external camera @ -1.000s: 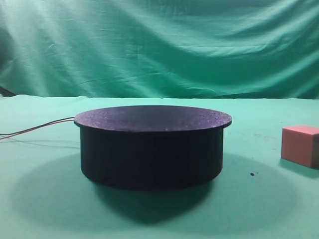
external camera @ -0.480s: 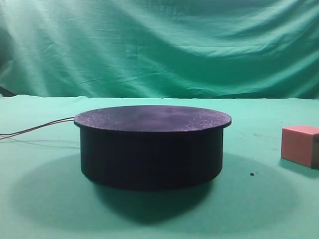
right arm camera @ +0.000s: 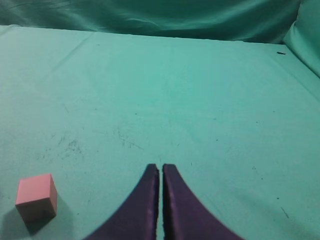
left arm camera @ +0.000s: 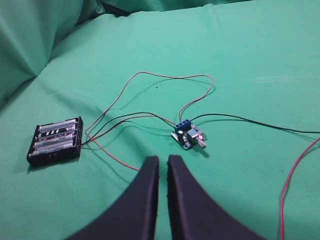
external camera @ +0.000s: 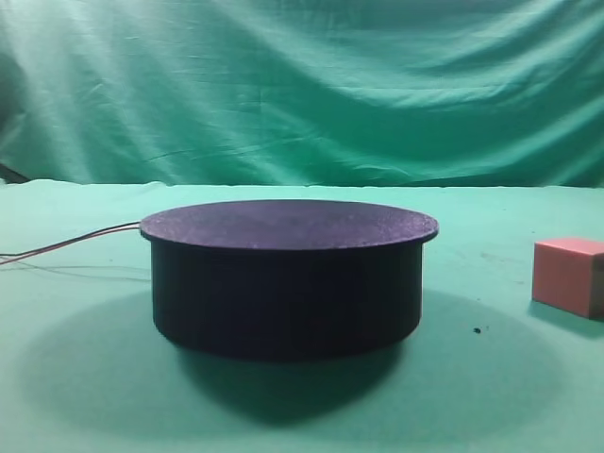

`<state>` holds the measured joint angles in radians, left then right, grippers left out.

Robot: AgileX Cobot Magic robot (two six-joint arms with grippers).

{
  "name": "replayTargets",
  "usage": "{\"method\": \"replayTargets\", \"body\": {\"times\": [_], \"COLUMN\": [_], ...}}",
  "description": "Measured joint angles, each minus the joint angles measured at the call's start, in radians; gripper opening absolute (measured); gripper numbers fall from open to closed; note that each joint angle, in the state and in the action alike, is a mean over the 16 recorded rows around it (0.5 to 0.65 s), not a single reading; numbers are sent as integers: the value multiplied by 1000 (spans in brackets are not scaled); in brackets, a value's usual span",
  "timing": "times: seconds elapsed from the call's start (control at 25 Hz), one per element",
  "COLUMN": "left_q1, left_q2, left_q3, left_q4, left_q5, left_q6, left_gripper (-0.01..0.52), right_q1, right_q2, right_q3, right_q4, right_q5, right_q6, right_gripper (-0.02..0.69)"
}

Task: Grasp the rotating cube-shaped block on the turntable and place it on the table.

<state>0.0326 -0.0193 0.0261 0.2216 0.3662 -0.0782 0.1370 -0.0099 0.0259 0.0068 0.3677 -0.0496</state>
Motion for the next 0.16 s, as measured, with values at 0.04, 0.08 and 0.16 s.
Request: {"method": "replayTargets", "body": {"times": [0.04, 0.08, 0.16], "left_q1": [0, 0, 0], "left_q2": [0, 0, 0], "left_q3": [0, 0, 0], "left_q4": [0, 0, 0], "left_q5": [0, 0, 0], "left_q6": [0, 0, 0], "left_gripper": [0, 0, 0], "right_q1": [0, 0, 0], "right_q2": [0, 0, 0], "right_q3": [0, 0, 0], "right_q4": [0, 1, 1], "right_q5": [1, 2, 3], "right_q6": [0, 0, 0], "right_gripper": [0, 0, 0]}}
